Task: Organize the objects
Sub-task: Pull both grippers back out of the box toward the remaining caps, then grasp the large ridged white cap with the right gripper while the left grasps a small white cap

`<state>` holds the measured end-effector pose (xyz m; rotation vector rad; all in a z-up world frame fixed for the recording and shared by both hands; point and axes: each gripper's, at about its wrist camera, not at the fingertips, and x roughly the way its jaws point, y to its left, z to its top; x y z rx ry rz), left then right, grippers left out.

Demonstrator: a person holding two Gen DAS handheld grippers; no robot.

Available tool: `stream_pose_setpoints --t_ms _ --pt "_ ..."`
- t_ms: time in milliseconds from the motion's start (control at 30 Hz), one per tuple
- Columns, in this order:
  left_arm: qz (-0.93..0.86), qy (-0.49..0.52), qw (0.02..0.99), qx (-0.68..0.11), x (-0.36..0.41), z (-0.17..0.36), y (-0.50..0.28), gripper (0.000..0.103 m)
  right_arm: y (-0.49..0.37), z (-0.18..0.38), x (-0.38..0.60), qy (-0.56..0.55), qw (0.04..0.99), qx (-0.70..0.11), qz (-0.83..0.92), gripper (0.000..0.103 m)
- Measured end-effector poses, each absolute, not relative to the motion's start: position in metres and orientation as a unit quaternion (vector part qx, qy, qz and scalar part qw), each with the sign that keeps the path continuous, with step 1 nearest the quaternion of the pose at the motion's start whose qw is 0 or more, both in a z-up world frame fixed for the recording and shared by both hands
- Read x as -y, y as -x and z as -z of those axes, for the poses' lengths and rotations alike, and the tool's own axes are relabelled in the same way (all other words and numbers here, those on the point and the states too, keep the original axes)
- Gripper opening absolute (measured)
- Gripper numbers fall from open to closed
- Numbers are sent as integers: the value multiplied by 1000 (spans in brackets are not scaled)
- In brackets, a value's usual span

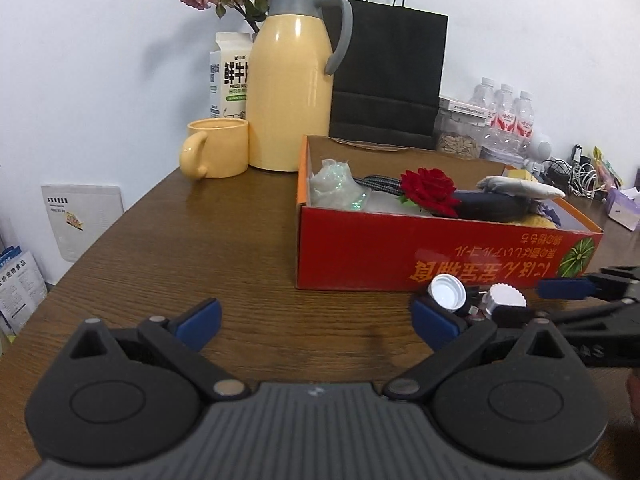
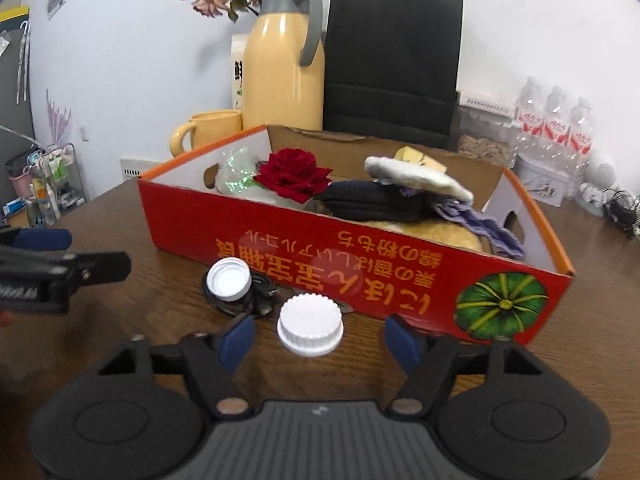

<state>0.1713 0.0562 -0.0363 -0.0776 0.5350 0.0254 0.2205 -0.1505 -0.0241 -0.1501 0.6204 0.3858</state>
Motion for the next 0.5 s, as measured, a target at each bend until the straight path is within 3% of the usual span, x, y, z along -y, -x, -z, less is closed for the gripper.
stream_pose_setpoints --t_ms 267,500 --pt "2 43 965 -259 -54 38 -170 103 -235 34 148 57 927 -314 -198 39" --pt "-3 43 964 -263 -54 39 -172 103 -229 31 148 56 932 -293 -207 39"
